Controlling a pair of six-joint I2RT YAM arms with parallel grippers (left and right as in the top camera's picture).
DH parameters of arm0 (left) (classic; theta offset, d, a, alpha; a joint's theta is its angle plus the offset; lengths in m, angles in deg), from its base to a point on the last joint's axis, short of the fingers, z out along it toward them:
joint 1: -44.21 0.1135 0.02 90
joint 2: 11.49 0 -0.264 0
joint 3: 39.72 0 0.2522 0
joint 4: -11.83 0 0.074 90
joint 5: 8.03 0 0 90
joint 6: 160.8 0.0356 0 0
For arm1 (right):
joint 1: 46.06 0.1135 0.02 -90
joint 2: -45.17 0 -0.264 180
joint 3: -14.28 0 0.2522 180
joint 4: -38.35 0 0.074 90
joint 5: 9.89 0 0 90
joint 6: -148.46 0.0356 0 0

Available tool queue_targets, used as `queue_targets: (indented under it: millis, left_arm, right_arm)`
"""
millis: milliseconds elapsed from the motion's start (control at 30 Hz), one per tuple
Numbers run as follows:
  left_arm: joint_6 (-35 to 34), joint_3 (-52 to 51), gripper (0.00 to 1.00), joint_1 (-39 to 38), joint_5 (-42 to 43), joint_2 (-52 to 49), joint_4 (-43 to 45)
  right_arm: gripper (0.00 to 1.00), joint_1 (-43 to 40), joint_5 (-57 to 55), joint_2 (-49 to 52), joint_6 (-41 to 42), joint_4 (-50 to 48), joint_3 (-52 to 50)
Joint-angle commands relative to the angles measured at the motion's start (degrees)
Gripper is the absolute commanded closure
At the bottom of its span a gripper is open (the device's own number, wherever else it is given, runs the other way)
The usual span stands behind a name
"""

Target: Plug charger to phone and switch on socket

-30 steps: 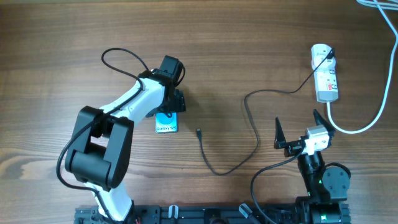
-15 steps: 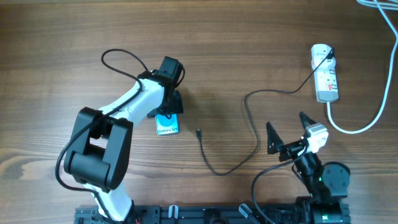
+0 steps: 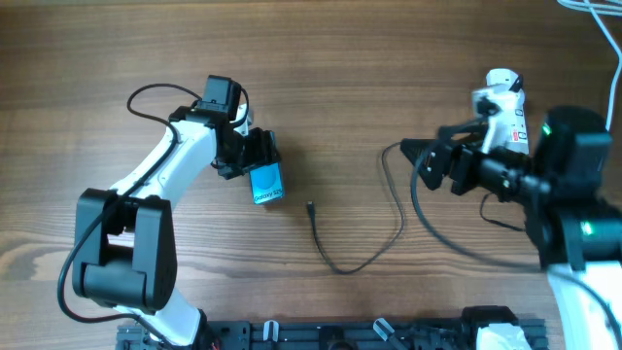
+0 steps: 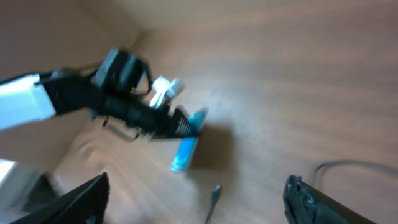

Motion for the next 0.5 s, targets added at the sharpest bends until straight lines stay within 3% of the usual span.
queue_targets:
  millis: [0,167,300,400,467]
  left_arm:
    - [3.65,-0.22,0.33,0.46,8.61,1.64,0.24]
    - [3.69,-0.28,0.33,0.42,8.59,1.64,0.31]
    - [3.72,-0.33,0.32,0.42,8.57,1.62,0.28]
    - [4.98,-0.33,0.32,0.42,8.59,1.62,0.26]
    - [4.98,-0.33,0.32,0.42,8.59,1.62,0.28]
  right_arm:
    - [0.12,2.29,7.78,9.35,-1.03,3.50,0.57]
    - [0.18,14.08,7.76,24.57,-1.22,0.04,0.57]
    - [0.19,24.90,4.98,35.12,8.26,-12.70,0.57]
    - [0.18,31.36,-4.17,41.75,15.39,-23.61,0.57]
    - [0.16,32.54,-5.01,45.05,15.63,-27.93,0.57]
